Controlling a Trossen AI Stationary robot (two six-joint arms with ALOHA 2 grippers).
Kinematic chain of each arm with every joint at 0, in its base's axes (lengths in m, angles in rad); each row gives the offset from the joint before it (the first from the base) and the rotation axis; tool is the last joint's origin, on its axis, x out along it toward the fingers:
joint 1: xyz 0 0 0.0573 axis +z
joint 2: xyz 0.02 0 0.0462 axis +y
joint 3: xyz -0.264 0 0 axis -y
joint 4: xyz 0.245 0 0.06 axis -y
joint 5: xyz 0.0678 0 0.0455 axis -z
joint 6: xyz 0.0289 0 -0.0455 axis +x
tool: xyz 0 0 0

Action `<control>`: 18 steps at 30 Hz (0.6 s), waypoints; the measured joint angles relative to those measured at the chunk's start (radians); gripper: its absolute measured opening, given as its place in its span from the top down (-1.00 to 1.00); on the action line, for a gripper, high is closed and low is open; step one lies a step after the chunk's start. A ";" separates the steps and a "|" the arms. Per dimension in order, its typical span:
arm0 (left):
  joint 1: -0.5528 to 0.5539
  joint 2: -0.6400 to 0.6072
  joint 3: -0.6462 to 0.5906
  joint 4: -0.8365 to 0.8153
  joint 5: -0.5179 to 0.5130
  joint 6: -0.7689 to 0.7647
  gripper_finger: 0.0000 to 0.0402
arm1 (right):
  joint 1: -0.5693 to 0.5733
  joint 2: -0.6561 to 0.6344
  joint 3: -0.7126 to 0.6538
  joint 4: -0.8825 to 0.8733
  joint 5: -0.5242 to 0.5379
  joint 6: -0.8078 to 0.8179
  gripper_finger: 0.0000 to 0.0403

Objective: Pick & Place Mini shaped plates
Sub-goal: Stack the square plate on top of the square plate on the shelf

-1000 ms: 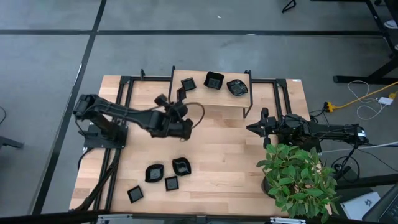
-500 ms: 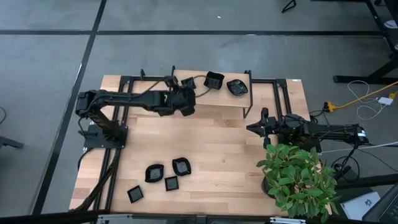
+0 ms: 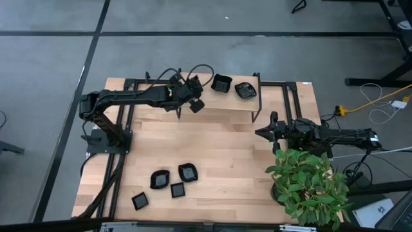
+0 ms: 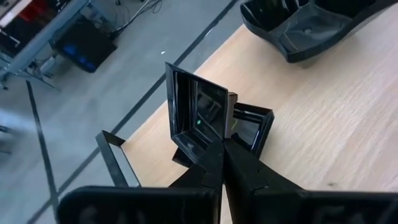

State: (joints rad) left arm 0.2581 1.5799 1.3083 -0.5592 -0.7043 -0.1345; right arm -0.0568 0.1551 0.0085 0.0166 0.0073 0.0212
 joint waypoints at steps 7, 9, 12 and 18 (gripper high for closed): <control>-0.003 0.000 0.000 0.001 0.011 -0.052 0.98 | 0.000 0.000 0.000 0.000 0.000 0.000 0.83; -0.002 0.000 0.000 0.001 0.011 -0.063 0.99 | 0.000 0.000 0.000 0.000 0.000 0.000 0.83; 0.000 0.000 0.000 0.000 0.015 -0.073 0.98 | 0.000 0.000 0.000 0.000 0.000 0.000 0.83; 0.001 0.000 0.000 -0.001 0.008 -0.091 0.88 | 0.000 0.000 0.000 0.000 0.000 0.000 0.83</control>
State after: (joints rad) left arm 0.2591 1.5799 1.3083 -0.5598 -0.6964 -0.2258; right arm -0.0569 0.1551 0.0084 0.0166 0.0074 0.0210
